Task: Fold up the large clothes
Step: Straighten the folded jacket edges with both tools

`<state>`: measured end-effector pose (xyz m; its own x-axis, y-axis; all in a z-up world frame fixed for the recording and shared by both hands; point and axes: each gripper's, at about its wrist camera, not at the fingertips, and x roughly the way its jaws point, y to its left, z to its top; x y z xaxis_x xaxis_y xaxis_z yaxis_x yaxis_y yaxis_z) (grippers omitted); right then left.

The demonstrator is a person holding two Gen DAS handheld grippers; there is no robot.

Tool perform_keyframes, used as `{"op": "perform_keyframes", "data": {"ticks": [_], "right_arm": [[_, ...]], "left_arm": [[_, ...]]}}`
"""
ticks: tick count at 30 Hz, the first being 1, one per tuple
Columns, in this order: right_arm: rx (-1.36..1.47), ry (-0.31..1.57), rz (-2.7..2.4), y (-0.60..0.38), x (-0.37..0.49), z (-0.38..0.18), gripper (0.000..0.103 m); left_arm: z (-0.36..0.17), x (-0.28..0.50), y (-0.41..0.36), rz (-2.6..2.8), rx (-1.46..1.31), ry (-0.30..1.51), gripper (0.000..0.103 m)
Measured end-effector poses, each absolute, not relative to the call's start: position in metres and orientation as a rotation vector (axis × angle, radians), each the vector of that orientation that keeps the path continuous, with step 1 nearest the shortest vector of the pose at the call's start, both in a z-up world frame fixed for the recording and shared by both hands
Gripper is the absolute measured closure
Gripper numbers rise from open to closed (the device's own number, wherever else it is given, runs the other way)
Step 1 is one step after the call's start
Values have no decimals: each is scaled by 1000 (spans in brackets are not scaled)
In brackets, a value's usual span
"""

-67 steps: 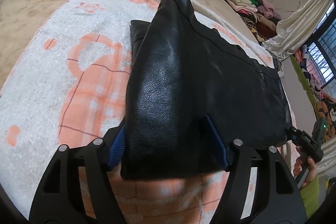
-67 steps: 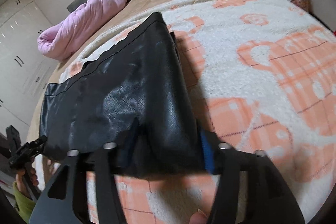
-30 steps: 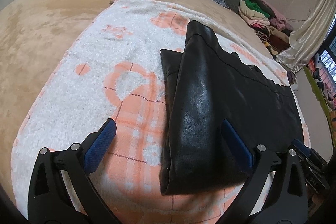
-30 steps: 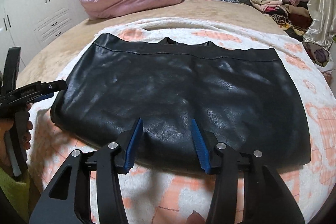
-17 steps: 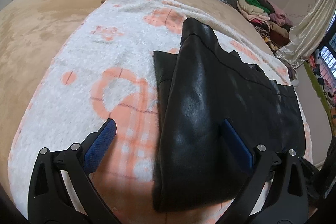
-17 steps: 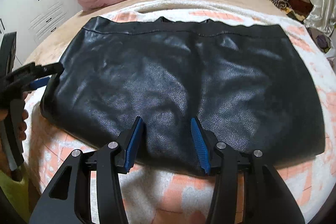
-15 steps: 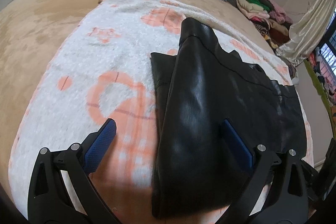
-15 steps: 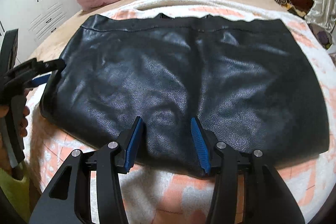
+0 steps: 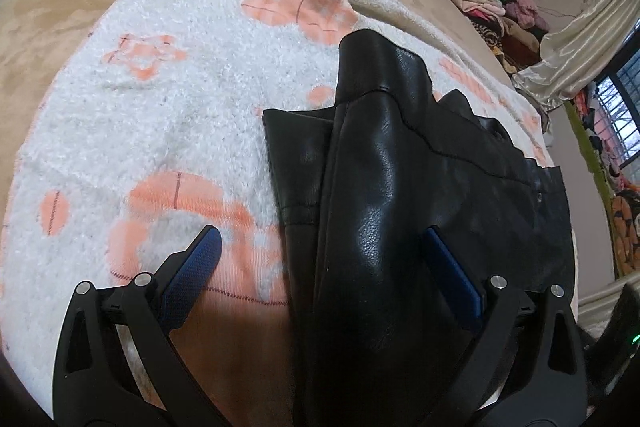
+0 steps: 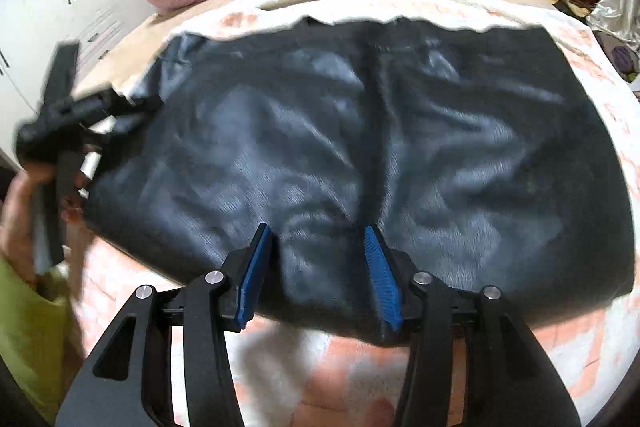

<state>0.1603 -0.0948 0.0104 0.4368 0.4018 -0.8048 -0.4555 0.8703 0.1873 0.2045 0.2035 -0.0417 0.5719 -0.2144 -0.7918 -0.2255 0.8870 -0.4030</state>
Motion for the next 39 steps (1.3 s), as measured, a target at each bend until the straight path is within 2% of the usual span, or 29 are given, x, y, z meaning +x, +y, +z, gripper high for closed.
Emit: {"op": "perform_keyframes", "data": {"ticks": [2,4,6,10,17,24,26,28,30,33,36,39], "right_arm": [[-57,898,520,-93,170,34,56],[-59,862,505,-87,189,47,56],[-69,847,479,-80,207,51,56],[-54,852,438,-65,254,50,65],[-78,980,397,-48,300,9,64],[-61,973,391,-50,299,-3,64],[-60,949,409,-51,292,2,61],[-25,931,480,-54,280,10,45],[-13,895,540,-53,264,18,42],[-50,827,625,-43,229,28,26],[-75,788,711,-30,197,35,15],[-124,758,797,-18,166,37,10]], "left_arm": [[-41,204,202,2,-495,963,18],[-38,203,199,-24,-502,954,37],[-34,202,194,-29,-477,948,41],[-32,202,192,-30,-465,944,42],[-31,204,194,-43,-468,941,41],[-32,205,197,-42,-481,940,37],[-28,204,197,-39,-473,933,34],[-24,202,198,-30,-463,921,31],[-20,201,200,-18,-456,911,26],[-18,200,204,8,-446,906,21],[-18,199,207,28,-435,908,17],[-17,198,208,41,-424,907,14]]}}
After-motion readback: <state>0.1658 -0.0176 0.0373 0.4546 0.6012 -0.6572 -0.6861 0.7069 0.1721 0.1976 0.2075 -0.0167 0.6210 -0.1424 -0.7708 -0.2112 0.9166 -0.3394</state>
